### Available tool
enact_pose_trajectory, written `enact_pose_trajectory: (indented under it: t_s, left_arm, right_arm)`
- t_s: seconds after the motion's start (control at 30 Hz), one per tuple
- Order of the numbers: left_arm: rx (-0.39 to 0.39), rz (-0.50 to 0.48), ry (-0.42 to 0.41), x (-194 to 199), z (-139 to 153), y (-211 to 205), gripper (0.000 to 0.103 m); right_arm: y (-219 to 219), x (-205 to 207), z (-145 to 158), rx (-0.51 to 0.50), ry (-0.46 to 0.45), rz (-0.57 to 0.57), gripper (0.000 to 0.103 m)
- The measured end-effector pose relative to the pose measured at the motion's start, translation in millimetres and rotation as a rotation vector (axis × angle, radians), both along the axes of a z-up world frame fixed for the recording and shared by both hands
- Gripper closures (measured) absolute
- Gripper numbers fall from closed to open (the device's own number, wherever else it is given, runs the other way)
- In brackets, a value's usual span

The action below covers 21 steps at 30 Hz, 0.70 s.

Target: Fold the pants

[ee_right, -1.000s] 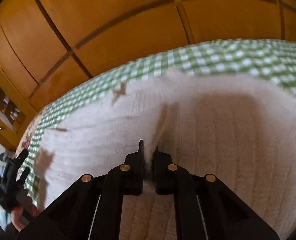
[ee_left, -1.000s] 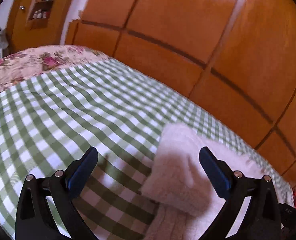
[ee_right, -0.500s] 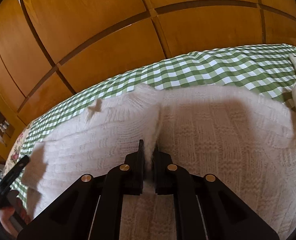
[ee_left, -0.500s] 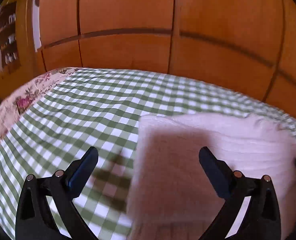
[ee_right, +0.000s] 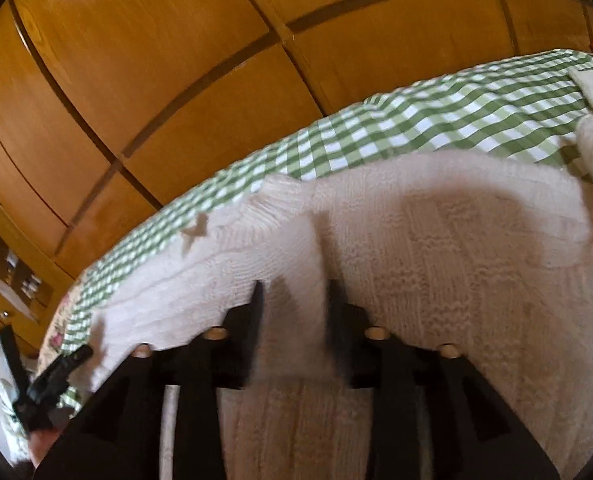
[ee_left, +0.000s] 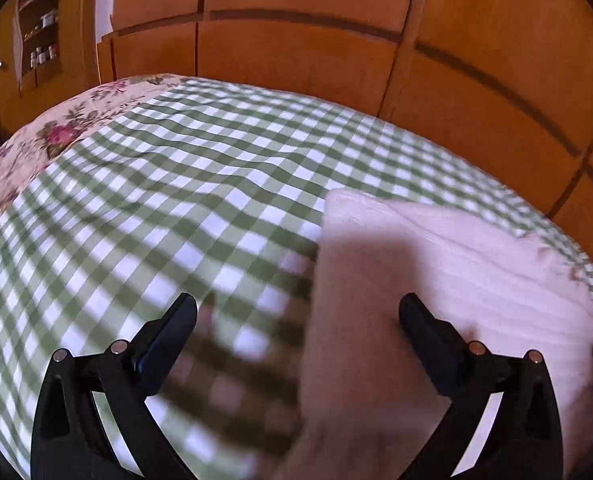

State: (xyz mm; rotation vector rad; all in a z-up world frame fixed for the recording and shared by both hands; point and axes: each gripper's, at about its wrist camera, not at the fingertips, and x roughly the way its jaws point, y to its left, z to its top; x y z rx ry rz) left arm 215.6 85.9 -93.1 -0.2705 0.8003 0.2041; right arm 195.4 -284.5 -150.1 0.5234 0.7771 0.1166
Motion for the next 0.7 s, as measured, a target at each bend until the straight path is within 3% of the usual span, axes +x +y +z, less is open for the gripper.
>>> enact_pose_trajectory:
  t_s: [0.03,0.07,0.17,0.3,0.5,0.6,0.7]
  left_arm:
    - [-0.01,-0.013,-0.019,-9.9,1.9,-4.7,0.002]
    - [-0.022,-0.035,-0.04,-21.9,2.9,-9.2,0.002]
    - [-0.049,-0.099,-0.053,-37.8,-2.1,-18.5,0.002]
    - [-0.086,-0.102,-0.013,-41.6,-10.5,-17.4,0.002]
    - [-0.147,-0.101,-0.029,-48.3,-12.9,-13.6,0.002]
    - [-0.145,-0.1,-0.029,-48.5,-13.2,-15.0,0.002]
    - [-0.146,-0.1,-0.029,-47.9,-13.7,-14.1,0.002]
  right_arm:
    - [0.2,-5.9,5.1,-0.011,-0.017,-0.013,0.044]
    - [0.8,-11.9,10.3,-0.028,-0.029,-0.026,0.04]
    - [-1.5,-24.6,19.1,-0.042,-0.025,-0.032,0.04]
    - [-25.5,-34.7,26.8,-0.062,-0.018,-0.063,0.04]
    - [-109.6,-56.2,31.8,-0.116,0.021,-0.275,0.04]
    - [-155.9,-78.4,27.0,-0.189,0.104,-0.442,0.038]
    - [-204.1,-111.9,12.1,-0.086,0.165,-0.579,0.037]
